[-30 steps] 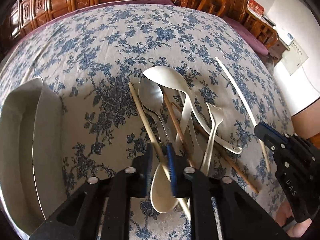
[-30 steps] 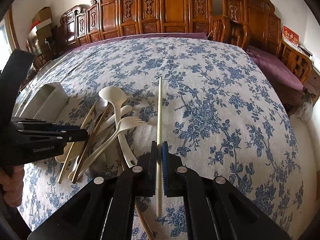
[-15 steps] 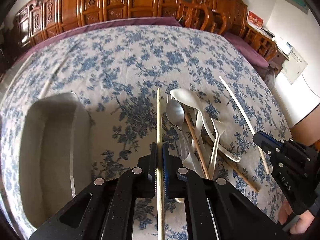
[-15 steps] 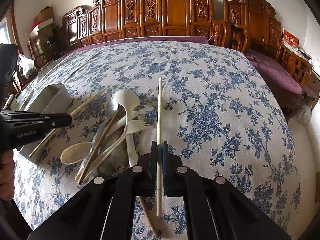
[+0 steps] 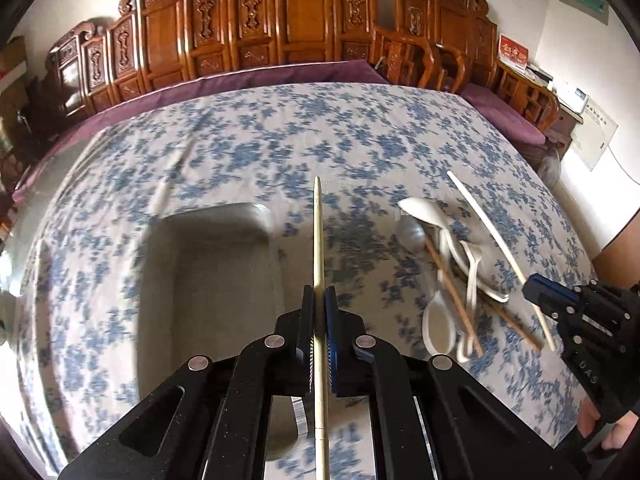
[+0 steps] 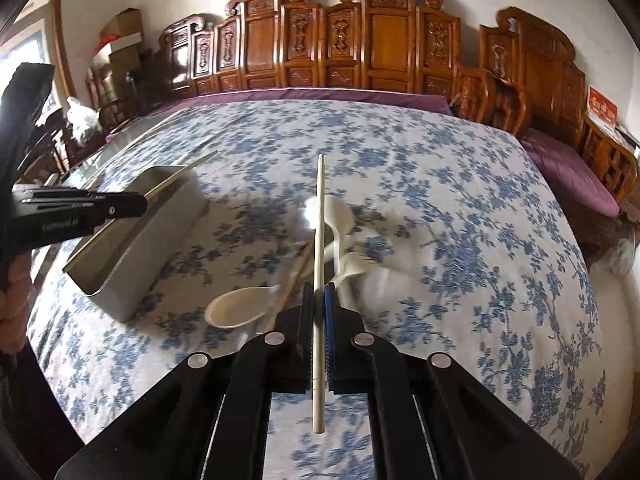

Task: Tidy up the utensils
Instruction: 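Lower the left tool's chopstick into the metal tray and open it while the right tool holds its chopstick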

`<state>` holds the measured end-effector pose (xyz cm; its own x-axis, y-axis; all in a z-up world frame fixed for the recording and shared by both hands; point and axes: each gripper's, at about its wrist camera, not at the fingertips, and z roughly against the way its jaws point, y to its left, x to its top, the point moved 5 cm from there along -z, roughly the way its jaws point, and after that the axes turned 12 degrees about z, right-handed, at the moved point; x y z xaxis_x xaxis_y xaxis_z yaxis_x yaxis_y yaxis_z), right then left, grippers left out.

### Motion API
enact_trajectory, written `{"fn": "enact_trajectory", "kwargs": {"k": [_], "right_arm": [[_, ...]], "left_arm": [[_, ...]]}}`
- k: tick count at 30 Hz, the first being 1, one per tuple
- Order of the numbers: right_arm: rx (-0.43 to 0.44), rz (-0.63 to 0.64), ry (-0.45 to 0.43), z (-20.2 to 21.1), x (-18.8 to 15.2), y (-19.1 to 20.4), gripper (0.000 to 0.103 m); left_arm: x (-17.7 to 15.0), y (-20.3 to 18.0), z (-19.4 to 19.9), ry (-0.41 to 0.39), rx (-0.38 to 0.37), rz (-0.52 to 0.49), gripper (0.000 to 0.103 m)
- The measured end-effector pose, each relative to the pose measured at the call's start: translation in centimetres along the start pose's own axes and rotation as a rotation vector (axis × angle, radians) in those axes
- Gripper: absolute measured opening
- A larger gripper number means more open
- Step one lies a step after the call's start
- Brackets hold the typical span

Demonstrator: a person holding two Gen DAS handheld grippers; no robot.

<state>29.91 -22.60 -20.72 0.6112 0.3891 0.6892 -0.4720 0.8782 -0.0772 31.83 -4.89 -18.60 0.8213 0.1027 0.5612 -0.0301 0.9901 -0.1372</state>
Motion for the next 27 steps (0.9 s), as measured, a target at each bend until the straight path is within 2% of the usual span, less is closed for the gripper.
{"fn": "enact_trajectory", "kwargs": {"k": [8,16,21,23,27], "right_arm": [[-0.001,0.062,-0.014,1.1,1.4,3.2,0.006],[0.016,0.099,-0.036,2.2,3.3,6.6,0.006],[0.035,0.116,-0.021,1.6,4.0,8.5,0.006],[0.041,0.117,-0.019,1.3,4.4,9.0,0.006],[0.051,0.120,-0.019,0.7,5.4,10.0,0.006]], "left_arm": [[0.0,4.9,0.3,0.007,0.037,0.043,0.004],[-0.9,7.5,-1.9,0.047,0.047,0.086,0.004],[-1.1,8.3,-2.5,0.044,0.045,0.099,0.005],[-0.9,8.5,-2.5,0.035,0.050,0.094,0.016],[-0.4,8.9,-1.5,-0.018,0.044,0.073,0.023]]}}
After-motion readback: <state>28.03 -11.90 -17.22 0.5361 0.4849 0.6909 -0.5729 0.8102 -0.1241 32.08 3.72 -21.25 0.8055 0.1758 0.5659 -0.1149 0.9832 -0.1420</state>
